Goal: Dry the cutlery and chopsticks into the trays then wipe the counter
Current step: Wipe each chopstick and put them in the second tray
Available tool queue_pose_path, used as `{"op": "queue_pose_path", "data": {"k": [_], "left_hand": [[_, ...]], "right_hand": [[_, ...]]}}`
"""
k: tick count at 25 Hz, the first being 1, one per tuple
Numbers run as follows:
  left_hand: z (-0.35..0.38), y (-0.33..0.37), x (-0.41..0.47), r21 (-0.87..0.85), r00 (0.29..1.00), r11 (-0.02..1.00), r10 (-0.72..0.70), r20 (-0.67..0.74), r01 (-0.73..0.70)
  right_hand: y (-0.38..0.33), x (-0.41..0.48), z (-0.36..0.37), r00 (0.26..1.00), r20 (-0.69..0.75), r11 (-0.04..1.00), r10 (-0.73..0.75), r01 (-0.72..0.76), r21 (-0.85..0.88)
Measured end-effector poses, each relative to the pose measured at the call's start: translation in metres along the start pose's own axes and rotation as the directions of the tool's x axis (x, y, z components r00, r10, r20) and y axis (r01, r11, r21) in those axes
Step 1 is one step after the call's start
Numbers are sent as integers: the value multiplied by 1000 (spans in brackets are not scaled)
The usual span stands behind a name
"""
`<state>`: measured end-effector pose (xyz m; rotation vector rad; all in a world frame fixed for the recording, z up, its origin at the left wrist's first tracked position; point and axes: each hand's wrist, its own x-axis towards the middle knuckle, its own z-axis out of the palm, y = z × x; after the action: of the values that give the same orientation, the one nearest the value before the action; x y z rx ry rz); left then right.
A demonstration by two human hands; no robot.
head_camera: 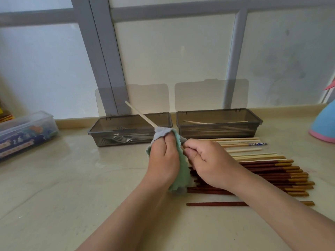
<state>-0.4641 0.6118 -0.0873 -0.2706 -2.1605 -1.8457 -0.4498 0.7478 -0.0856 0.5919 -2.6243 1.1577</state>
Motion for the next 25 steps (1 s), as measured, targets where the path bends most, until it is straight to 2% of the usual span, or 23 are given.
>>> {"op": "queue_pose_path", "data": {"k": [3, 7, 9, 13, 16, 19, 22, 23, 25], "left_hand": [[-1, 1, 2, -5, 999, 1000, 28, 20, -28], [-14, -8, 18, -56, 993, 998, -22, -120, 15], [-14, -11, 18, -30, 993, 1000, -12, -117, 9], [-1, -8, 3, 34, 996, 999, 25, 89, -28], [-3, -11, 8, 73, 990, 995, 65, 127, -74], [-11, -6, 10, 7, 975, 998, 60, 216, -62], [-14, -1, 6, 11, 900, 1000, -19, 435, 15], [-13, 0, 4, 60, 868, 998, -42, 496, 14], [-13, 1, 1, 150, 824, 988, -62, 564, -28]], "right_hand": [[-1, 0, -6, 1000, -7, 1000, 20, -20, -10], [-1, -2, -13, 988, 105, 993, 113, -108, -53], [0, -3, -13, 986, 126, 992, 107, -97, -81], [-1, -2, -10, 994, 93, 995, 62, -54, -86], [-3, -2, -10, 991, 89, 995, 97, -97, -4], [-7, -1, -12, 992, 17, 990, 126, -127, 58], [-2, 5, -16, 958, -112, 912, 264, -210, 353], [1, 6, -18, 944, -117, 865, 309, -227, 447], [5, 7, -18, 937, -82, 812, 339, -248, 528]]}}
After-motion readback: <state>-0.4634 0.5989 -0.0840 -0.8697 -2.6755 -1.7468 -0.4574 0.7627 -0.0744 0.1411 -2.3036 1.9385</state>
